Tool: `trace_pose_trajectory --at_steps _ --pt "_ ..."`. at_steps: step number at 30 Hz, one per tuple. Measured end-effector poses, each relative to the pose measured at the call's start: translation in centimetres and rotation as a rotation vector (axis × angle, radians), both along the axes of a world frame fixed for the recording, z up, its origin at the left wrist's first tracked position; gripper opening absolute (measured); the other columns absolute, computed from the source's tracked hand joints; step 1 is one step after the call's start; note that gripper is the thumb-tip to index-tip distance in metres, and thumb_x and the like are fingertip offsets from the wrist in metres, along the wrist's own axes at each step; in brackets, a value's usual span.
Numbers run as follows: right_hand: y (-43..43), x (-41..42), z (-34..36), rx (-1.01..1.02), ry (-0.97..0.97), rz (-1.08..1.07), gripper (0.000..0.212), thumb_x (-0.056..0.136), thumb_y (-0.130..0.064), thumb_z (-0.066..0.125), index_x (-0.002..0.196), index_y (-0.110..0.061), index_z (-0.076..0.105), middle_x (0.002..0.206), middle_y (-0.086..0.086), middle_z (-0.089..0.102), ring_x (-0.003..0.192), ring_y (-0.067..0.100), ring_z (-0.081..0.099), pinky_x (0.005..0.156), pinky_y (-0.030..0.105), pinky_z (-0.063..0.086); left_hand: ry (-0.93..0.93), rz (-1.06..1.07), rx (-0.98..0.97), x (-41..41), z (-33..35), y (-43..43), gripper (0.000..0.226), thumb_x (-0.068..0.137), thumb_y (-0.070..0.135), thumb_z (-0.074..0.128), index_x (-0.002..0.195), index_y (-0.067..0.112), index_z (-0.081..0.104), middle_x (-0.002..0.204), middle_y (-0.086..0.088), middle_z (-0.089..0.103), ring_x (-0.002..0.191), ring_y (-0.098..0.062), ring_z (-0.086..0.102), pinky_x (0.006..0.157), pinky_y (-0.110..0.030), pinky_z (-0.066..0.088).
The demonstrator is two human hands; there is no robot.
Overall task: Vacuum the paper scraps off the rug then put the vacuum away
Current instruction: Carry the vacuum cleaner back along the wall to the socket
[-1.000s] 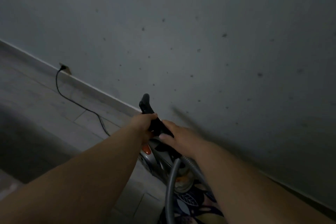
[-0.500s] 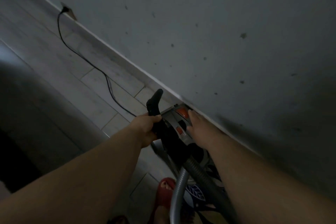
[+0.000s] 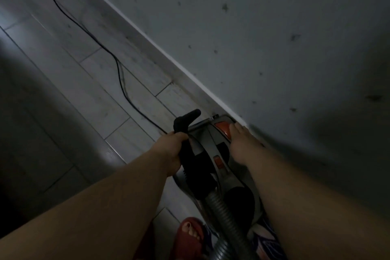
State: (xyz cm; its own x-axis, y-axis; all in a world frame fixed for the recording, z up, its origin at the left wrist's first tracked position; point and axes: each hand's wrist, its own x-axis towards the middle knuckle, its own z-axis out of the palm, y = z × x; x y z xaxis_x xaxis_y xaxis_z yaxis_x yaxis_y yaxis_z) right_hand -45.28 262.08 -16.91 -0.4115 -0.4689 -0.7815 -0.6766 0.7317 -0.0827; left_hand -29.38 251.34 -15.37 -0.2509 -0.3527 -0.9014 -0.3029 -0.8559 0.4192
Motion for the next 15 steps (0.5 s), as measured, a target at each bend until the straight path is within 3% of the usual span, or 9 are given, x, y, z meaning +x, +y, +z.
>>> trace_pose_trajectory --at_steps 10,12,15 --pt "-2.1 -0.7 -6.6 0.119 -0.074 0.008 0.065 0.101 -0.005 0.027 0.155 -0.011 -0.007 0.163 0.003 -0.015 0.15 0.023 -0.01 0.122 0.042 0.005 -0.079 -0.033 -0.057 -1.9 -4.6 -0.5 0.017 0.095 0.022 0.049 0.097 0.006 0.054 0.071 -0.009 0.056 0.061 -0.023 0.053 0.056 -0.029 0.043" --pt "-2.3 -1.0 -7.0 0.16 -0.086 -0.003 0.067 0.1 -0.005 0.029 0.155 -0.01 -0.008 0.163 0.004 -0.014 0.15 0.024 -0.01 0.122 0.044 0.006 -0.09 -0.028 -0.066 -1.7 -5.3 -0.4 0.021 0.094 0.027 0.053 0.096 0.006 0.057 0.071 -0.008 0.058 0.062 -0.022 0.055 0.059 -0.03 0.046" --pt "-2.5 -1.3 -7.4 0.207 -0.092 0.025 0.068 0.1 -0.006 0.032 0.155 -0.01 -0.009 0.163 0.005 -0.014 0.15 0.026 -0.009 0.121 0.047 0.009 -0.099 -0.043 -0.056 -1.5 -6.2 -0.4 0.033 0.088 0.041 0.062 0.093 0.008 0.061 0.074 -0.008 0.06 0.069 -0.024 0.057 0.074 -0.037 0.052"
